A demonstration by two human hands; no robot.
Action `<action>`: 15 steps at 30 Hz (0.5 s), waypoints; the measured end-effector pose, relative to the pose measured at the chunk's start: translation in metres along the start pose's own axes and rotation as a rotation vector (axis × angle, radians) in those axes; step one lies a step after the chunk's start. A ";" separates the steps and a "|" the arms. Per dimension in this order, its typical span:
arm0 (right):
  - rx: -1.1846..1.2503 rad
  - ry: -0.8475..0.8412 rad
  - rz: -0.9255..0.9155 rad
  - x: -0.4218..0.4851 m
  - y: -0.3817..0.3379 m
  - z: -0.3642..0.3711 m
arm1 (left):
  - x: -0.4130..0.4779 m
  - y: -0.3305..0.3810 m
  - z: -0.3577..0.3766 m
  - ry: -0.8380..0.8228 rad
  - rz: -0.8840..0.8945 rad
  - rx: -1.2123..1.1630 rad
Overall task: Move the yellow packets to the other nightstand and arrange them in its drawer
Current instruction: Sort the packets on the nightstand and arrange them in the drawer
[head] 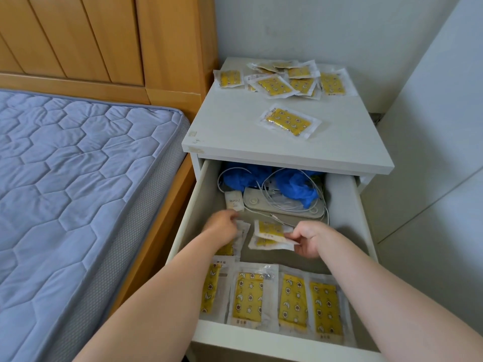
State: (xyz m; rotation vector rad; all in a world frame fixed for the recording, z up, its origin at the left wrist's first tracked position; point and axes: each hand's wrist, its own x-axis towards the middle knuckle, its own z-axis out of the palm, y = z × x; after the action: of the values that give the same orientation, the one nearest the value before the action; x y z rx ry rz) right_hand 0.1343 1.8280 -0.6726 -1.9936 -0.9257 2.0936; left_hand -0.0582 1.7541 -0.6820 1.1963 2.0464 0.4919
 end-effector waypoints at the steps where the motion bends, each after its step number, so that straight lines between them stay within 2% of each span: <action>1: -0.056 -0.024 0.031 0.002 0.003 -0.001 | 0.004 -0.004 0.005 -0.036 0.021 0.111; 4: -0.138 -0.053 0.079 0.012 0.007 -0.001 | 0.014 -0.009 0.016 -0.088 0.123 0.388; 9: -0.148 0.148 -0.038 0.041 0.020 0.002 | 0.022 -0.015 0.019 -0.108 0.212 0.611; 13: -0.430 0.343 -0.191 0.042 0.023 0.012 | 0.026 -0.018 0.018 -0.126 0.249 0.715; 15: -0.571 0.382 -0.279 0.040 0.023 0.016 | 0.028 -0.017 0.018 -0.130 0.232 0.736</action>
State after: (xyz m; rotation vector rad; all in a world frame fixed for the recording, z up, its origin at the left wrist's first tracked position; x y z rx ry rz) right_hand 0.1214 1.8228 -0.7191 -2.2156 -1.7273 1.3280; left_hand -0.0645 1.7691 -0.7151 1.8431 2.0384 -0.2745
